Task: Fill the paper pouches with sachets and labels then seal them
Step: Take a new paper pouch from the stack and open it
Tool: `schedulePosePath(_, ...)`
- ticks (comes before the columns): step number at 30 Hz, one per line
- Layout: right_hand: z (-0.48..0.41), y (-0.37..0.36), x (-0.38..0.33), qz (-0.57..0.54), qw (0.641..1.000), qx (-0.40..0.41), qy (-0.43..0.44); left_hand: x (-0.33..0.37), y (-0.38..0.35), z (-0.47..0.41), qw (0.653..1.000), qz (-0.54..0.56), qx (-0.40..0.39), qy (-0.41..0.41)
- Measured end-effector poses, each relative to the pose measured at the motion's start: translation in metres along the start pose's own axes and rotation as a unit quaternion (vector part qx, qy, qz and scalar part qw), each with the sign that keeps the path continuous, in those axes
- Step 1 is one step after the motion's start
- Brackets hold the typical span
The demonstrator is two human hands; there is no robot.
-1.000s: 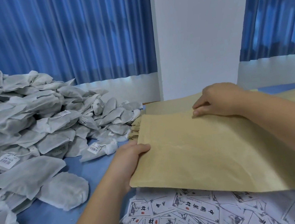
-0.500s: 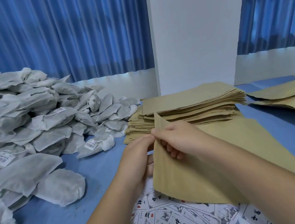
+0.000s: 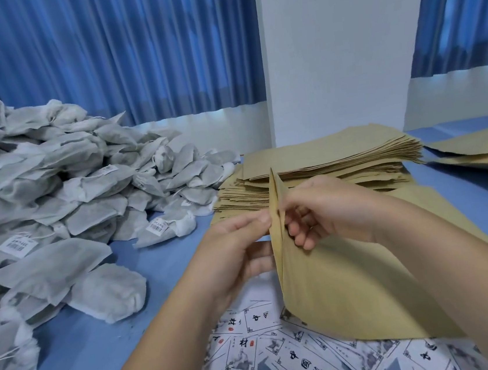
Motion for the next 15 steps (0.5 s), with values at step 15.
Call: schedulePosePath(15,0.0014,-0.0083,-0.0043,0.153,0.988,0.025,0.028,-0.0027,-0.0044,0.0033,0.961,-0.266,0.076,-0.002)
Point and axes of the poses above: each hand's wrist, its own z-axis away from the middle knuckle, its own y-axis out of the back of the hand, x = y × z, the point moved 6 cm from there along -z, towards the middle knuckle
